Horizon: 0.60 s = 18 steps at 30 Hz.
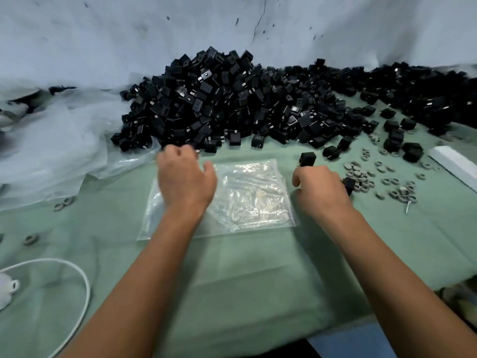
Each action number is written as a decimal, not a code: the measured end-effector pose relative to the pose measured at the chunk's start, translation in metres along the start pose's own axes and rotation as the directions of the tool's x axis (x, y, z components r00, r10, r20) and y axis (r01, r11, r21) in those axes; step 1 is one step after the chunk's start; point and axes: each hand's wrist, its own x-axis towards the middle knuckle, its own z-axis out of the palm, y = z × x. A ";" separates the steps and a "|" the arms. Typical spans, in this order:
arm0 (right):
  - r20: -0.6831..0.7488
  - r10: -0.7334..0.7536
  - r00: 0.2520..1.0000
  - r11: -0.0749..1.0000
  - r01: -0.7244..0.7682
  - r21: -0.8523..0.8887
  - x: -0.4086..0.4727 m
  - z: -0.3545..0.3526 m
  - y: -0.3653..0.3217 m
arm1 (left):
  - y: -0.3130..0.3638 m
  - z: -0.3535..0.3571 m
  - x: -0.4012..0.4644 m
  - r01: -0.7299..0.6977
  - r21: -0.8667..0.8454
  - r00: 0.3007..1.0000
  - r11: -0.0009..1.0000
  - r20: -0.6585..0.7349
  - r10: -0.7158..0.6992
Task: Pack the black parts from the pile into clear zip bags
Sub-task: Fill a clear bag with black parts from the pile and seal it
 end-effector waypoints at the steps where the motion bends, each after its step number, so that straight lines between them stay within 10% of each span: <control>1: -0.065 0.017 0.998 0.999 -0.014 0.049 0.001 0.001 -0.001 | 0.017 0.003 -0.006 -0.018 -0.057 0.998 0.998 0.053 0.021; 4: -0.262 0.112 0.959 0.989 -0.081 0.125 0.009 0.005 0.006 | 0.065 0.025 -0.017 -0.068 -0.138 0.968 0.988 0.230 0.098; 10: -0.038 0.025 0.999 0.999 -0.026 -0.030 0.022 0.008 0.023 | 0.112 0.072 -0.029 -0.089 0.005 0.865 0.996 0.497 0.075; 15: -0.201 0.042 0.979 0.955 0.020 0.295 0.025 0.004 0.022 | 0.104 0.076 -0.033 -0.071 -0.042 0.892 0.997 0.444 0.083; 18: 0.007 -0.047 0.999 0.986 0.046 0.160 0.025 0.001 0.026 | 0.093 0.076 -0.030 0.020 -0.161 0.903 0.987 0.427 0.051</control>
